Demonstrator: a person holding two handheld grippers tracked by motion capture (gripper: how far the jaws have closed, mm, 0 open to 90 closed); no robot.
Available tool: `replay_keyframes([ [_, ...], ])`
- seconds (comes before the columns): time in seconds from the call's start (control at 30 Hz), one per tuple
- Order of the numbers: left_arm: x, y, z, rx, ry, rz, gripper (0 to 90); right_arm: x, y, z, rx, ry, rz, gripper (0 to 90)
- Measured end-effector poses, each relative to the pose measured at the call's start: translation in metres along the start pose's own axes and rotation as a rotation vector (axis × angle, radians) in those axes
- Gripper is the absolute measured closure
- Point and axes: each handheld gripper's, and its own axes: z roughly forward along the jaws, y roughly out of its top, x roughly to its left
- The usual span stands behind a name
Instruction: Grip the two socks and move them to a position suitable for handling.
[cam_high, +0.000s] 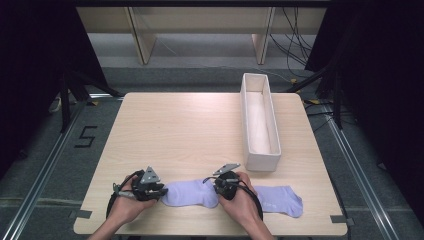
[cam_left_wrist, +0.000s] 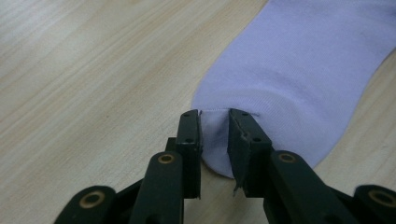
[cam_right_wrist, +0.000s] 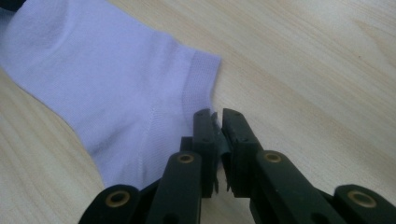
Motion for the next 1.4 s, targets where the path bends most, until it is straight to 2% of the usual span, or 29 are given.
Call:
replay_keyframes([
  [0.1, 0.001, 0.0, 0.0, -0.005, -0.003, -0.008, 70.3, -0.001, 0.0, -0.001, 0.002, 0.009, 0.001, 83.7],
  [0.17, 0.002, 0.001, -0.003, -0.017, 0.002, -0.011, 67.1, -0.002, 0.0, -0.003, -0.015, 0.016, 0.01, 81.7],
  [0.2, 0.001, 0.001, -0.005, -0.033, 0.001, -0.021, 64.1, -0.003, 0.0, -0.006, -0.03, 0.013, 0.004, 80.9],
  [0.23, 0.001, 0.002, -0.008, -0.05, 0.002, -0.023, 59.8, -0.004, 0.001, -0.01, -0.04, 0.024, 0.023, 80.4],
  [0.3, 0.001, 0.003, -0.013, -0.098, -0.003, -0.034, 51.5, -0.009, 0.001, -0.02, -0.061, 0.013, 0.037, 78.9],
  [0.33, 0.0, 0.003, -0.015, -0.118, 0.002, -0.039, 47.8, -0.012, 0.001, -0.024, -0.077, 0.002, 0.037, 78.0],
  [0.37, -0.001, 0.003, -0.018, -0.13, -0.004, -0.046, 44.8, -0.015, 0.001, -0.029, -0.069, -0.003, 0.036, 76.8],
  [0.4, -0.001, 0.003, -0.018, -0.13, -0.004, -0.046, 42.6, -0.019, -0.001, -0.034, -0.072, -0.007, 0.04, 75.8],
  [0.43, -0.002, 0.004, -0.022, -0.167, -0.012, -0.078, 40.8, -0.024, -0.003, -0.037, -0.084, -0.013, 0.043, 74.7],
  [0.53, -0.003, 0.004, -0.028, -0.195, 0.0, -0.091, 37.9, -0.039, -0.013, -0.052, -0.087, -0.041, 0.059, 70.5],
  [0.57, -0.003, 0.004, -0.028, -0.195, 0.0, -0.091, 37.7, -0.039, -0.013, -0.052, -0.087, -0.041, 0.059, 70.5],
  [0.6, -0.004, 0.004, -0.031, -0.213, -0.007, -0.109, 37.6, -0.05, -0.022, -0.062, -0.085, -0.082, 0.076, 68.8],
  [0.63, -0.004, 0.004, -0.031, -0.213, -0.007, -0.109, 37.6, -0.05, -0.022, -0.062, -0.085, -0.082, 0.076, 68.8],
  [0.67, -0.005, 0.004, -0.031, -0.216, -0.006, -0.107, 37.6, -0.06, -0.031, -0.071, -0.088, -0.115, 0.079, 68.2],
  [0.7, -0.007, 0.004, -0.03, -0.223, -0.003, -0.124, 37.5, -0.066, -0.036, -0.074, -0.098, -0.124, 0.07, 68.1],
  [0.73, -0.006, 0.003, -0.03, -0.21, -0.014, -0.107, 37.5, -0.07, -0.041, -0.078, -0.096, -0.126, 0.084, 67.8],
  [0.8, -0.008, 0.002, -0.029, -0.215, -0.01, -0.112, 37.5, -0.074, -0.046, -0.082, -0.1, -0.129, 0.099, 67.4],
  [0.83, -0.01, 0.003, -0.029, -0.212, -0.018, -0.107, 37.5, -0.077, -0.054, -0.088, -0.086, -0.126, 0.168, 67.1],
  [0.97, -0.015, 0.006, -0.027, -0.218, -0.025, -0.099, 37.5, -0.085, -0.069, -0.097, -0.089, -0.156, 0.201, 66.8],
  [1.0, -0.017, 0.007, -0.027, -0.215, -0.025, -0.096, 37.5, -0.086, -0.072, -0.097, -0.091, -0.149, 0.228, 66.8],
  [1.03, -0.018, 0.008, -0.026, -0.222, -0.035, -0.101, 37.4, -0.089, -0.075, -0.099, -0.085, -0.167, 0.219, 66.8],
  [1.13, -0.02, 0.009, -0.028, -0.222, -0.039, -0.081, 37.2, -0.094, -0.083, -0.101, -0.078, -0.173, 0.243, 66.6],
  [1.17, -0.021, 0.009, -0.029, -0.222, -0.039, -0.088, 37.1, -0.096, -0.085, -0.102, -0.079, -0.165, 0.25, 66.6],
  [1.2, -0.021, 0.008, -0.03, -0.22, -0.038, -0.084, 37.2, -0.095, -0.087, -0.104, -0.068, -0.177, 0.288, 66.6],
  [1.27, -0.021, 0.007, -0.03, -0.224, -0.034, -0.092, 37.2, -0.101, -0.089, -0.106, -0.08, -0.181, 0.268, 66.5],
  [1.37, -0.021, 0.006, -0.031, -0.226, -0.035, -0.094, 37.2, -0.105, -0.091, -0.108, -0.081, -0.195, 0.28, 66.4],
  [1.4, -0.021, 0.007, -0.03, -0.228, -0.035, -0.106, 37.2, -0.107, -0.092, -0.108, -0.078, -0.185, 0.275, 66.0],
])
